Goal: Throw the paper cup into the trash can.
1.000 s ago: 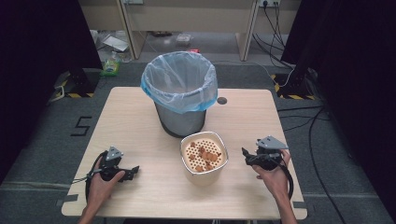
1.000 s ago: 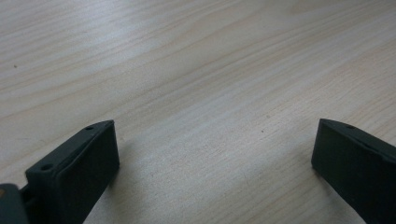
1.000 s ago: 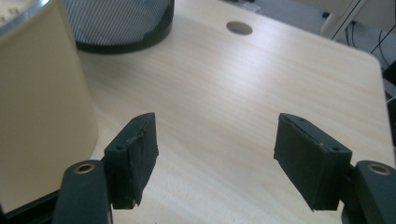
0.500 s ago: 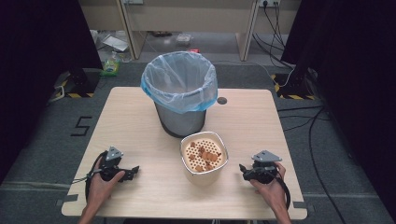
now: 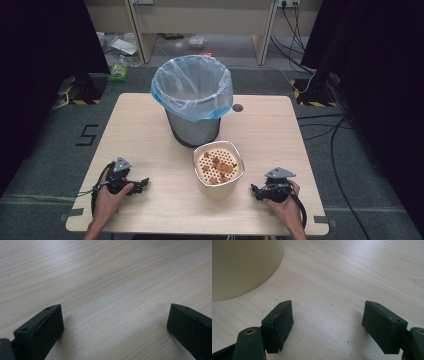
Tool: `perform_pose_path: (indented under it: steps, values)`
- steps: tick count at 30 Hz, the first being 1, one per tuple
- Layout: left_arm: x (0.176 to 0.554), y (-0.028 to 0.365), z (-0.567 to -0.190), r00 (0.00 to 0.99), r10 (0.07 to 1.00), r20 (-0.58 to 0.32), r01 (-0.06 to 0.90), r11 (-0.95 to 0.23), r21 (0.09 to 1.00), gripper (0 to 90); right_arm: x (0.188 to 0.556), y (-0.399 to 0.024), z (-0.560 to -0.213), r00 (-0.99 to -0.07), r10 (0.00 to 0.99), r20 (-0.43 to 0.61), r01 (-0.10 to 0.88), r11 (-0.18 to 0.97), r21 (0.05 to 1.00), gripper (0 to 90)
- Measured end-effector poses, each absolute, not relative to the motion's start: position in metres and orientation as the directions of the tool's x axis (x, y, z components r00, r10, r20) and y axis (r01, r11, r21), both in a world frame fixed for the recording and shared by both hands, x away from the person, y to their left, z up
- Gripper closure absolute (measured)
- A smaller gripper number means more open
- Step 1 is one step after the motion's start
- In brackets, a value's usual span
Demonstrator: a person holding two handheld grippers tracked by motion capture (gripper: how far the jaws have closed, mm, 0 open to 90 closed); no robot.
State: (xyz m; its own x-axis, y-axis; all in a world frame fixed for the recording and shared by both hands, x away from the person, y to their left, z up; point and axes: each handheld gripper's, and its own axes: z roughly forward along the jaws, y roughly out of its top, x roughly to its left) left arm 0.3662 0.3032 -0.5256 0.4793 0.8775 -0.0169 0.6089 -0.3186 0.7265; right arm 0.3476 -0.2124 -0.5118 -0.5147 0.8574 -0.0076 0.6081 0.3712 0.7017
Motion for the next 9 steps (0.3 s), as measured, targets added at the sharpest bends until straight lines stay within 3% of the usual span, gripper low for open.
perform_pose_path:
  steps: [9]
  values:
    - [0.3662,0.3033,-0.5256,0.480,0.877,-0.017,0.609,-0.319,0.726,0.1,0.3459,-0.2129,-0.5159,-0.524,0.852,-0.007,0.583,0.364,0.726,19.8]
